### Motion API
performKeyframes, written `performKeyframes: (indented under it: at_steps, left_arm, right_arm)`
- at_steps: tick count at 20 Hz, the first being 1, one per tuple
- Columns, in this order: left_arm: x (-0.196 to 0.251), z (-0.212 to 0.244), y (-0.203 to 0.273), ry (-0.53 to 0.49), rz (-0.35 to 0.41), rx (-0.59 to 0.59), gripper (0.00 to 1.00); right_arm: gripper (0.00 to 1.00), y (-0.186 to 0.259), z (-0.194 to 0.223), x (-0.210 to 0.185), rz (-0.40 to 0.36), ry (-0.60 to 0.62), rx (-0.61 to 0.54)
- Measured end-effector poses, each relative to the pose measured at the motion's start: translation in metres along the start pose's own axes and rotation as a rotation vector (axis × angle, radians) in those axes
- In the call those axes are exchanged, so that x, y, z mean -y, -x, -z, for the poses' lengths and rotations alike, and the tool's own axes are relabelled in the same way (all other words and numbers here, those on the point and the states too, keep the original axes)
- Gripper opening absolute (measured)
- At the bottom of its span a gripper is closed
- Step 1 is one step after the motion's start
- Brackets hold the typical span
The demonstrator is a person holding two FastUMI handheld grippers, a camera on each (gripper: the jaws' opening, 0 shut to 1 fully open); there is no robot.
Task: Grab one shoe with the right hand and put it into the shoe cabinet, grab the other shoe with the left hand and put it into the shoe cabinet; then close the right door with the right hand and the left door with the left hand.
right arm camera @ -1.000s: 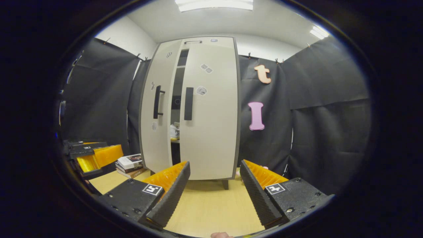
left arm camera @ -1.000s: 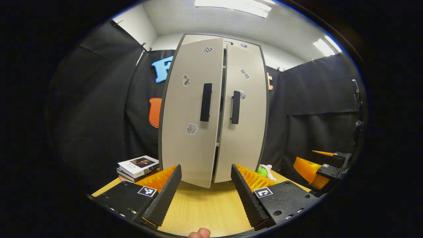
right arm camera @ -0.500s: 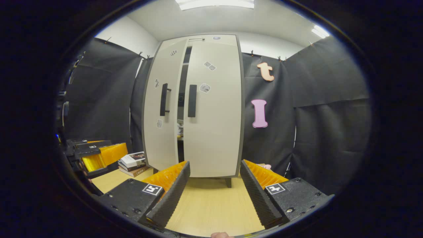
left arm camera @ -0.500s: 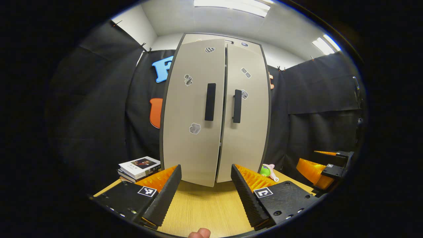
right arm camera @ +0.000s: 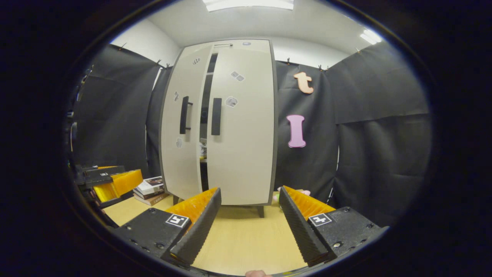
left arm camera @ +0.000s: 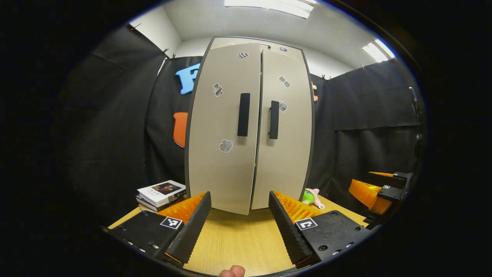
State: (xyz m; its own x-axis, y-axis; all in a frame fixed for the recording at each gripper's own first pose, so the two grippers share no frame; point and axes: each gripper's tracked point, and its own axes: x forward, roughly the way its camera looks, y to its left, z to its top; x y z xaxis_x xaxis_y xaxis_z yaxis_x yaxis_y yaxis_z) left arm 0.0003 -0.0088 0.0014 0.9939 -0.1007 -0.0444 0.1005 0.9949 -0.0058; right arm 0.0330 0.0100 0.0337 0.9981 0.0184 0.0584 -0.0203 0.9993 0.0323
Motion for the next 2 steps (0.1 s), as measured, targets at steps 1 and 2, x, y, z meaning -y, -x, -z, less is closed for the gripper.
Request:
performKeyframes:
  at_steps: [1,2]
  left_arm:
    - [-0.0002,0.0,0.0005,-0.002,0.0,-0.001,0.91]
    - [0.0001,-0.0009,-0.0004,-0.002,0.002,0.0,0.91]
  right_arm:
    - [0.94,-0.0003,-0.0006,0.0,0.002,0.001,-0.001]
    - [0.98,-0.0006,-0.001,0.0002,0.005,0.003,-0.001]
